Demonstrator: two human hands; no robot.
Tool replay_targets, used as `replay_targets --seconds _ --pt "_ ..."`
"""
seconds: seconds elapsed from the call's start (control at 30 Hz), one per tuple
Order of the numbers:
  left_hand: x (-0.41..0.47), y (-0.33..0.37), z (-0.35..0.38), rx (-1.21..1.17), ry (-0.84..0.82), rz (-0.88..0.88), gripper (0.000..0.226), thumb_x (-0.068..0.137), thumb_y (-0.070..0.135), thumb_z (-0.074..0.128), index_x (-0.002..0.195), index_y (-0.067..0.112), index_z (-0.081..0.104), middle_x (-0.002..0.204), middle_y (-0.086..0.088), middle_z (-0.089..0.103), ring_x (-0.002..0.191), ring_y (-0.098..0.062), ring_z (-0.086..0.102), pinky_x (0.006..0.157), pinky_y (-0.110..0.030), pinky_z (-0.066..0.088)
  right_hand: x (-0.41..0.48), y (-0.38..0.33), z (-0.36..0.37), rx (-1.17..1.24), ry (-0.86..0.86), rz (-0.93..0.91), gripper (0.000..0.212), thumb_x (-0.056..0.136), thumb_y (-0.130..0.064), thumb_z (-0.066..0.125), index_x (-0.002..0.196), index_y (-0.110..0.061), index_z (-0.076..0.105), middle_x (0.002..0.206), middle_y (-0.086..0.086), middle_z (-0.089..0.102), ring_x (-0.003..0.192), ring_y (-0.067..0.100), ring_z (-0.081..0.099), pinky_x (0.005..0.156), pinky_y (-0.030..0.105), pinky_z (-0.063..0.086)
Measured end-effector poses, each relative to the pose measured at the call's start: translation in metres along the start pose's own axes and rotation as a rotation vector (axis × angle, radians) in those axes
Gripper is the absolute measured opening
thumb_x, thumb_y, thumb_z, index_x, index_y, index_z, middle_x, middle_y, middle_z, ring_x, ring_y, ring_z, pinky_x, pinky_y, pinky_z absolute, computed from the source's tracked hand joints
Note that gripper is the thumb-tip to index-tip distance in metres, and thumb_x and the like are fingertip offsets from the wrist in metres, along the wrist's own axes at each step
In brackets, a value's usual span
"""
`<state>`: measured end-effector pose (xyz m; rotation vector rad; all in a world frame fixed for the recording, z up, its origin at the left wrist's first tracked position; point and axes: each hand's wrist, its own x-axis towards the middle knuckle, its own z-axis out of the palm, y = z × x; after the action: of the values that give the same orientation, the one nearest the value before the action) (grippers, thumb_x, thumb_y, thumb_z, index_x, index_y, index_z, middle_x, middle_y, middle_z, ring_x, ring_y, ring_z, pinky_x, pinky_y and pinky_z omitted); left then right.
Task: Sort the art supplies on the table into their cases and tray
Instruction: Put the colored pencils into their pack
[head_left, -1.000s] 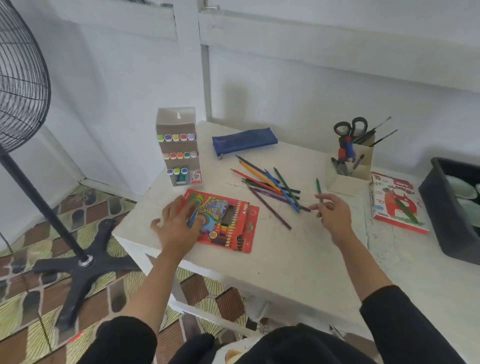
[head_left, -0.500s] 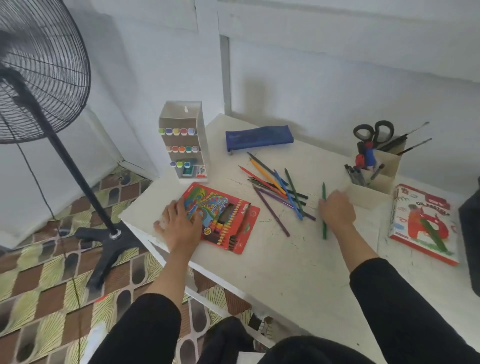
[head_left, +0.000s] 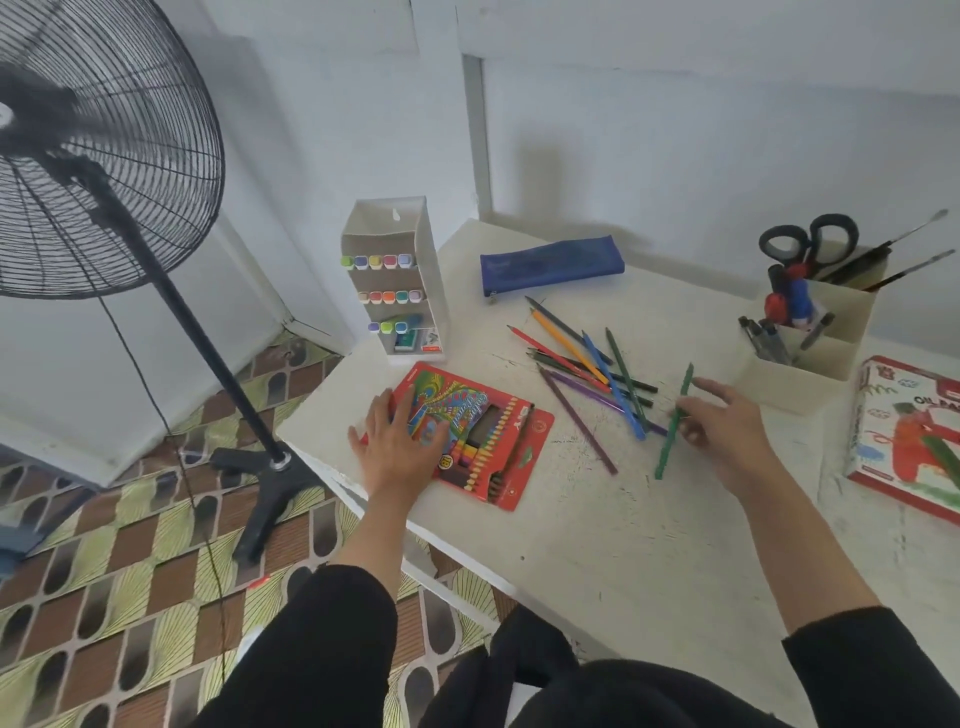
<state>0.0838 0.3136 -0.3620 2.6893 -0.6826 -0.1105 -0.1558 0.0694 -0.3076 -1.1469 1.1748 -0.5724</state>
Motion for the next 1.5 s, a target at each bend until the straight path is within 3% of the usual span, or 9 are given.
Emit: replay_targets --seconds 0.17,0.3,0.43,0.6,0.8,0.97,1.13,1.3,1.5 --pt "-0.001 0.001 0.001 0.024 0.029 0.01 0.07 0.086 0.062 0.037 0.147 0.029 0.028 0.154 -0.003 0.022 0.143 -0.021 0.017 0.116 -0.044 0.01 -0.018 0.019 0.022 0.137 -0.057 -0.051 0.041 0.09 0.004 0.054 0.12 -0.016 0.036 0.08 0.019 0.063 0.047 0.011 0.061 0.047 0.018 0.051" --pt "-0.004 0.002 0.001 0.005 0.049 0.015 0.074 0.081 0.061 0.033 0.146 0.027 0.031 0.151 -0.004 0.027 0.14 -0.022 0.022 0.114 -0.041 0.015 -0.026 0.029 0.041 0.249 -0.088 -0.116 0.006 0.1 -0.011 0.04 0.101 -0.017 0.039 0.082 0.026 0.065 0.056 0.027 0.067 0.053 0.029 0.057" --pt "-0.002 0.001 0.0 0.008 0.039 0.002 0.076 0.078 0.062 0.031 0.145 0.028 0.031 0.149 -0.002 0.028 0.138 -0.021 0.024 0.113 -0.042 0.017 -0.032 0.038 0.052 0.253 -0.128 -0.218 0.008 0.101 -0.017 0.04 0.094 -0.015 0.044 0.084 0.025 0.067 0.07 0.035 0.07 0.063 0.036 0.06" --pt "0.0 0.001 0.002 0.014 0.049 -0.005 0.075 0.077 0.062 0.033 0.144 0.028 0.034 0.147 -0.002 0.031 0.137 -0.021 0.026 0.113 -0.042 0.019 -0.035 0.046 0.058 -0.044 -0.214 -0.32 0.009 0.088 -0.005 0.062 0.089 -0.014 0.064 0.085 0.008 0.067 0.076 0.022 0.064 0.059 0.014 0.05" --pt "0.0 0.001 0.002 0.01 0.051 -0.006 0.075 0.077 0.062 0.033 0.144 0.028 0.035 0.147 -0.001 0.031 0.137 -0.021 0.026 0.113 -0.042 0.018 -0.028 0.053 0.062 -0.394 -0.31 -0.561 0.028 0.075 -0.004 0.075 0.087 -0.029 0.071 0.082 0.003 0.059 0.071 0.016 0.051 0.064 0.014 0.04" --pt "0.0 0.0 0.002 -0.018 0.059 0.001 0.073 0.078 0.061 0.035 0.143 0.027 0.036 0.147 -0.002 0.032 0.136 -0.021 0.028 0.114 -0.042 0.019 -0.03 0.059 0.076 -0.778 -0.333 -0.822 0.021 0.076 -0.02 0.076 0.098 -0.021 0.075 0.081 -0.007 0.058 0.082 0.014 0.049 0.08 0.043 0.04" --pt "-0.001 0.0 0.002 -0.016 0.05 0.001 0.073 0.078 0.059 0.034 0.143 0.028 0.035 0.147 -0.001 0.031 0.136 -0.021 0.027 0.114 -0.042 0.017 -0.038 0.045 0.097 -1.225 -0.467 -0.663 0.037 0.089 -0.051 0.051 0.123 -0.039 0.059 0.122 -0.009 0.05 0.116 0.016 0.039 0.094 0.038 0.025" --pt "-0.001 0.0 0.002 -0.004 0.057 0.004 0.073 0.078 0.059 0.034 0.143 0.028 0.034 0.147 -0.002 0.032 0.136 -0.021 0.027 0.113 -0.042 0.018 -0.037 0.045 0.085 -1.204 -0.414 -0.76 0.035 0.085 -0.053 0.054 0.119 -0.046 0.059 0.115 -0.018 0.056 0.108 0.01 0.039 0.089 0.035 0.023" --pt "0.001 -0.002 0.005 0.0 0.051 -0.005 0.063 0.087 0.054 0.045 0.143 0.029 0.033 0.147 -0.002 0.031 0.136 -0.022 0.027 0.113 -0.044 0.018 -0.034 0.035 0.084 -1.296 -0.575 -0.727 0.032 0.09 -0.038 0.057 0.122 -0.039 0.059 0.128 -0.011 0.052 0.122 0.016 0.036 0.097 0.04 0.025"
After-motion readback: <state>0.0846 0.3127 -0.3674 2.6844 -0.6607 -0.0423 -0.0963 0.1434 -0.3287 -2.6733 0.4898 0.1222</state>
